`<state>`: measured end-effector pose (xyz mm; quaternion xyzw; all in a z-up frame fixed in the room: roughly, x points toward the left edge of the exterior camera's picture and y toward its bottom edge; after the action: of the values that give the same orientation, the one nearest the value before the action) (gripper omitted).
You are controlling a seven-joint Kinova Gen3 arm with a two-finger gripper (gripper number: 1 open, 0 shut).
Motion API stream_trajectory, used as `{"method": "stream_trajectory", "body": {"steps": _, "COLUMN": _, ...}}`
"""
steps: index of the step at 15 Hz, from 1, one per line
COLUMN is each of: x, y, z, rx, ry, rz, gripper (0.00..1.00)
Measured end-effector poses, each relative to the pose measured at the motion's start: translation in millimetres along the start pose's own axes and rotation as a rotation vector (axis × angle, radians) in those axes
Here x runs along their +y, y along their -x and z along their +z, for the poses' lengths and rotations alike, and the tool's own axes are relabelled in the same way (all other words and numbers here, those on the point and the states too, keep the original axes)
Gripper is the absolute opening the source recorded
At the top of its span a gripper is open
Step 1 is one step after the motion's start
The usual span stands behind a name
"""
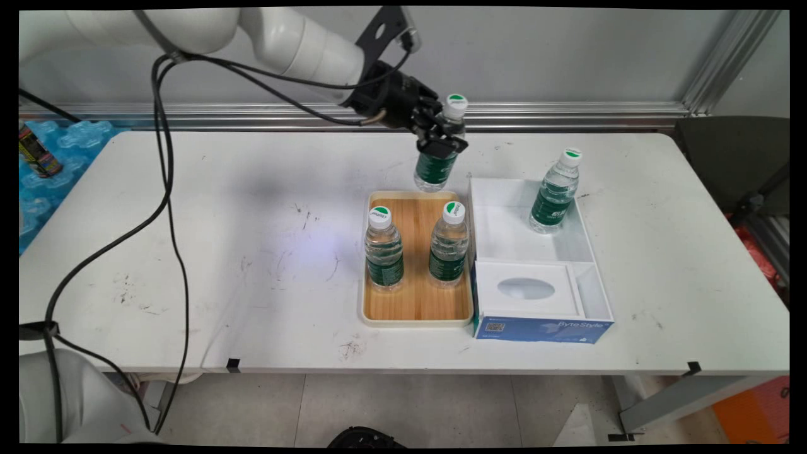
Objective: Place the picked object on the tray
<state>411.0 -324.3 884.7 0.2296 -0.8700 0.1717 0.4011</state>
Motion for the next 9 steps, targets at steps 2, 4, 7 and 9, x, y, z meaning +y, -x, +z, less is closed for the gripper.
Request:
{"method": "stream_trajectory", "body": {"steps": 2, "x": -2, "y": 13, "z": -4, "rx": 0.004, "ry": -0.002, "rz": 0.001, "gripper": 0.0}}
{"method": "stream_trajectory", "body": {"steps": 4, "x": -4, "y": 26, "z": -5, "rx": 0.009, "ry": -0.001, "rz": -0.001, "gripper": 0.0}}
{"method": "stream_trajectory", "body": {"steps": 7, "x": -5, "y": 44, "z": -4, "rx": 0.016, "ry": -0.001, "rz": -0.006, "gripper": 0.0}}
{"method": "stream_trajectory", "body": {"steps": 9, "x": -6, "y": 55, "z": -2, "rx": 0.023, "ry": 0.001, "rz": -0.01, "gripper": 0.0}}
